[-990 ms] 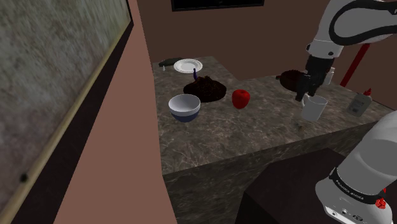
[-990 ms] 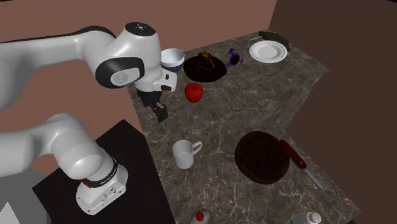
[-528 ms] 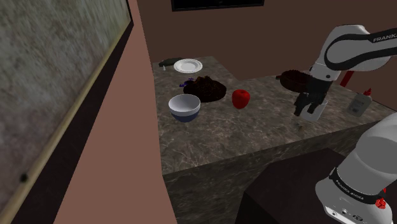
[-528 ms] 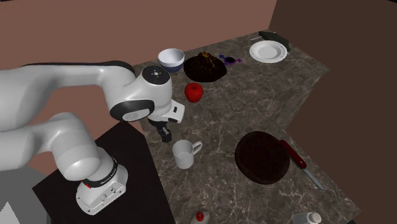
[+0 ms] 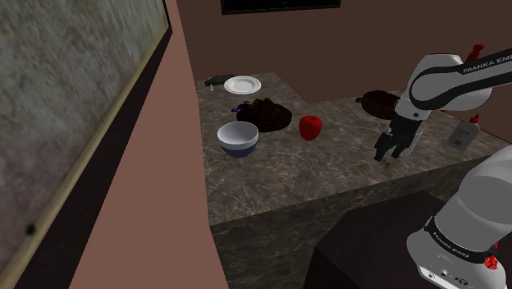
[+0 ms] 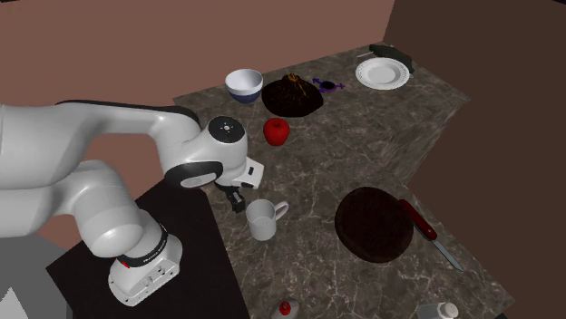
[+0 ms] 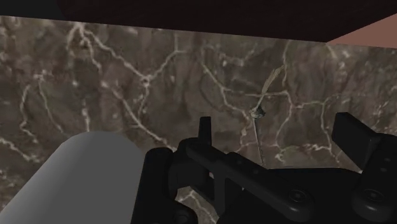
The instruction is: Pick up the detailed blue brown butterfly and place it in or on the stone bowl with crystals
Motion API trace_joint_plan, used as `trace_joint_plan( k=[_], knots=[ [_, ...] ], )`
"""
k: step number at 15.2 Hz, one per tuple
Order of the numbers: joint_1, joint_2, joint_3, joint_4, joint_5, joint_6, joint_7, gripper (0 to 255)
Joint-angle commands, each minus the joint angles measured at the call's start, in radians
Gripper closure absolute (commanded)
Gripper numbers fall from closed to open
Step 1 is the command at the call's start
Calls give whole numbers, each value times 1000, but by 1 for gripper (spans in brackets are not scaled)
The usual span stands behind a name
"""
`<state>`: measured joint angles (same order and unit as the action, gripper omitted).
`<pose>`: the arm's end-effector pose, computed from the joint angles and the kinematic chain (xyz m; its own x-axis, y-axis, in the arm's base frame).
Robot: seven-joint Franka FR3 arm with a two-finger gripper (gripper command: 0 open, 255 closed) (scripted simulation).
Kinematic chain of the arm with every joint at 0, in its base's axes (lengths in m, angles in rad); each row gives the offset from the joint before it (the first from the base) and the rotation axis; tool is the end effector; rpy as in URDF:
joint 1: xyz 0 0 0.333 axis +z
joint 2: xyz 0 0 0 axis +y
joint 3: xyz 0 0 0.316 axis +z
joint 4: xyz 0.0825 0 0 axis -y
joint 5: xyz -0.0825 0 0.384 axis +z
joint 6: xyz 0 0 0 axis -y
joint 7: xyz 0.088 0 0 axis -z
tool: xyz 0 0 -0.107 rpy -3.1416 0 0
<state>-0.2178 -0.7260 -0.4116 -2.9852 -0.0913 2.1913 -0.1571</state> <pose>0.2424 -0.1425 0.3188 0.9542 -0.2928 -0.0621 -0.2992 -0.9305 -0.2114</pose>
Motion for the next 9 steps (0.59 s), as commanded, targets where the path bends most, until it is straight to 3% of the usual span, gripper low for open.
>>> trace_joint_plan(
  k=[1,8,9],
  knots=[
    [2,11,-4,-15,0,27,-2,0],
    [2,11,-4,-15,0,27,-2,0],
    [2,11,-4,-15,0,27,-2,255]
  ],
)
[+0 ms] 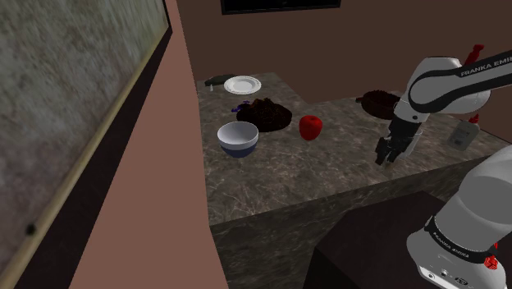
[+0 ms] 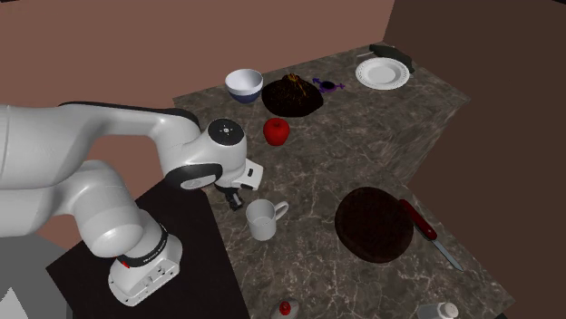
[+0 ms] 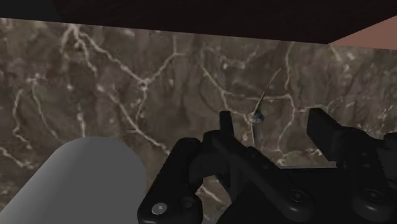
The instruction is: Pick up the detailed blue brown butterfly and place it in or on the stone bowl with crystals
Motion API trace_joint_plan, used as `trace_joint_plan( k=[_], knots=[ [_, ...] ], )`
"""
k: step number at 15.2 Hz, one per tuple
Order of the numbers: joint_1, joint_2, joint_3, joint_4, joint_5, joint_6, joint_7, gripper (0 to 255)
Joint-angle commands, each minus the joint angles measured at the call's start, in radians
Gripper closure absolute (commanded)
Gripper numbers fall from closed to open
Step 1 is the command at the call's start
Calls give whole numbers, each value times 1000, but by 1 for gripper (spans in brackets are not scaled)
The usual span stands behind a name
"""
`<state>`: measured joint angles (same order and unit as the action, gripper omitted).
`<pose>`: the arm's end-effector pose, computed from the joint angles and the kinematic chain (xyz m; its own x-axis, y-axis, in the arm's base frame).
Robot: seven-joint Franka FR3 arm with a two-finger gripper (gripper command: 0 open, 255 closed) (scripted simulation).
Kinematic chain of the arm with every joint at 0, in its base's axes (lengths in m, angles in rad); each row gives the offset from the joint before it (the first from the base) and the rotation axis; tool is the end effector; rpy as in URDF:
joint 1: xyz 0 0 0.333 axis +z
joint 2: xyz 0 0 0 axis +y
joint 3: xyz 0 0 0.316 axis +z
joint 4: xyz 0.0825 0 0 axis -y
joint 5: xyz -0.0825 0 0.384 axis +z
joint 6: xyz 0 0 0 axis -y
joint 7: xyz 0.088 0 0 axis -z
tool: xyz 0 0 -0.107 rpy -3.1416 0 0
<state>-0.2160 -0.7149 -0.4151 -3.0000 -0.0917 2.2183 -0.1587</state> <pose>0.2415 -0.1406 0.3117 0.9541 -0.2932 -0.0608 -0.2994 -0.9304 -0.2114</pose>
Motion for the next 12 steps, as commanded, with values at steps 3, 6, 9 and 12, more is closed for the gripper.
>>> trace_joint_plan(
  k=[3,6,9,12],
  knots=[
    [0,0,0,0,0,0,0,255],
    [0,0,0,0,0,0,0,255],
    [0,0,0,0,0,0,0,255],
    [-5,-41,15,21,2,-62,12,255]
  ],
)
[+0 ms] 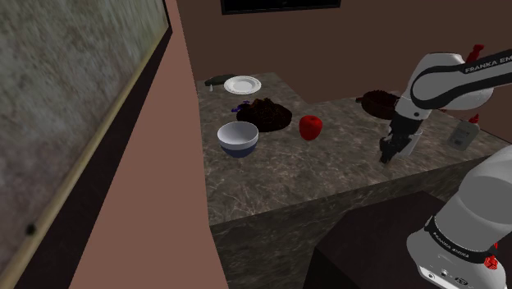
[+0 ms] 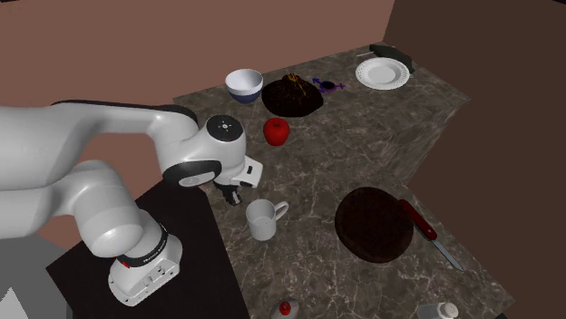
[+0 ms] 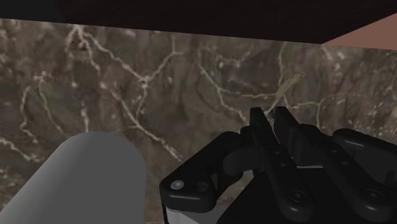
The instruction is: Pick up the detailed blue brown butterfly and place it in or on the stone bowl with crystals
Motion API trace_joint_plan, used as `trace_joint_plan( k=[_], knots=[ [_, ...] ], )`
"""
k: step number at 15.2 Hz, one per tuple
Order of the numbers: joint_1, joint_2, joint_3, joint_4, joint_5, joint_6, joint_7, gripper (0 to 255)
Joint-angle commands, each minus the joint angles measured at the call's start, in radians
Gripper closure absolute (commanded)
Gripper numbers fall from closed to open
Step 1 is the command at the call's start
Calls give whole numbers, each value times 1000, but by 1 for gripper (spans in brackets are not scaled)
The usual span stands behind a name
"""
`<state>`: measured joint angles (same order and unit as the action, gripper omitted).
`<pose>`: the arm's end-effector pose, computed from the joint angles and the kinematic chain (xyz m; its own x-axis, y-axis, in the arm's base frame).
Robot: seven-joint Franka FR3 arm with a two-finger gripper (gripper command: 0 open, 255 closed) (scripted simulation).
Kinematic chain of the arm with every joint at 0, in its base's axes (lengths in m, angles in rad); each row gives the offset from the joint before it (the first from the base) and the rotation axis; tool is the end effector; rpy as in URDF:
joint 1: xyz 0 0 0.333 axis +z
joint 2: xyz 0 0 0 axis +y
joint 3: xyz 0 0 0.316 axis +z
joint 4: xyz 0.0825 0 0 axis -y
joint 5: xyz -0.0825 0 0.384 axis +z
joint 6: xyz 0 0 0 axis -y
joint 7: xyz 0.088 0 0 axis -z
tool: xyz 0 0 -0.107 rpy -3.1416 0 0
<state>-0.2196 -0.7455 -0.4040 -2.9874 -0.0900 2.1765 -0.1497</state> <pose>0.2413 -0.1401 0.3224 0.9541 -0.2934 -0.0602 -0.2995 -0.9304 -0.2114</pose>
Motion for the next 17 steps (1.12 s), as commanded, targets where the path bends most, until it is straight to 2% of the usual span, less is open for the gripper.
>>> trace_joint_plan(
  k=[1,17],
  knots=[
    [-2,-23,8,16,2,-40,6,255],
    [2,-149,70,172,34,-316,53,255]
  ],
)
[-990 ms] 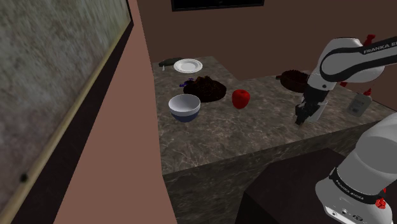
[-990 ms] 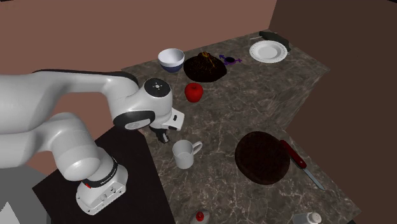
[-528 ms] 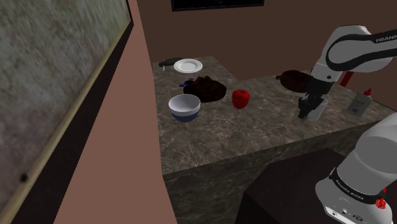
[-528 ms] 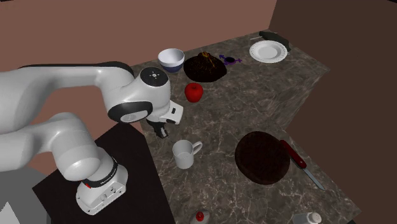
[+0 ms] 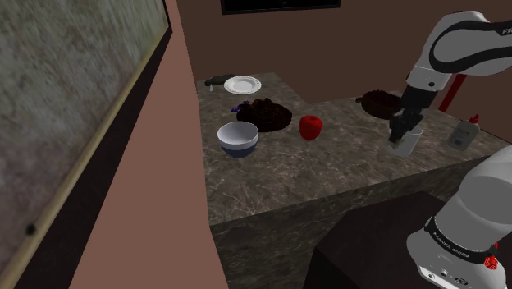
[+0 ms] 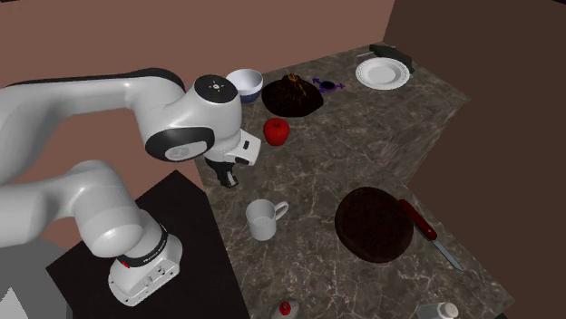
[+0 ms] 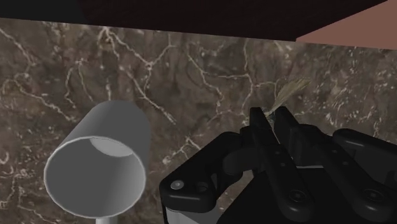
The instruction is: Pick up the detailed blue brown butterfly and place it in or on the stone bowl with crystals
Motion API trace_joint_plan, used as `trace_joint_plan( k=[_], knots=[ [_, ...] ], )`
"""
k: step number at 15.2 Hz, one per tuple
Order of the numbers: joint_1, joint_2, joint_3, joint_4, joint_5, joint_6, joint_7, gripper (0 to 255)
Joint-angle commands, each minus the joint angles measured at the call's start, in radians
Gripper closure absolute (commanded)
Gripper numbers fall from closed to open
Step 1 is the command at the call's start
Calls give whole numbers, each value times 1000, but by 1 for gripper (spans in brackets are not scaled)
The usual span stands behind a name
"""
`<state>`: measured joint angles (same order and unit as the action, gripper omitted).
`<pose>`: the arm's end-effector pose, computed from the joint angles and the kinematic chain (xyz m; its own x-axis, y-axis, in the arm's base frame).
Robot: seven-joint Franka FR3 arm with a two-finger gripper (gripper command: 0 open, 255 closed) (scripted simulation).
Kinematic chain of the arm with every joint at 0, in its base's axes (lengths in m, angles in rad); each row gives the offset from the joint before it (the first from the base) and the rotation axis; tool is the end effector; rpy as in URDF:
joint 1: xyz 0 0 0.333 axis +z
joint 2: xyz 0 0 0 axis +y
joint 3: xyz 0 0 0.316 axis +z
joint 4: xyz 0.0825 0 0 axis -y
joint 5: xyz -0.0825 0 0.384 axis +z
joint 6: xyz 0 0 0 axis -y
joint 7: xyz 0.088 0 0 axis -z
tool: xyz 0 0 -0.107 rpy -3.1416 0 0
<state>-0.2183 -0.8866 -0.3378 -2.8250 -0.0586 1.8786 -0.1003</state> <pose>0.2422 -0.1412 0.4118 0.9541 -0.2934 -0.0604 -0.2995 -0.9304 -0.2113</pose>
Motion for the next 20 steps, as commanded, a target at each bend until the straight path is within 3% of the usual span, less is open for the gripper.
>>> trace_joint_plan(
  k=[1,13,20],
  knots=[
    [1,-12,7,21,5,-33,6,255],
    [15,-32,39,160,30,-188,30,255],
    [38,238,-105,355,-11,-119,-106,255]
  ],
)
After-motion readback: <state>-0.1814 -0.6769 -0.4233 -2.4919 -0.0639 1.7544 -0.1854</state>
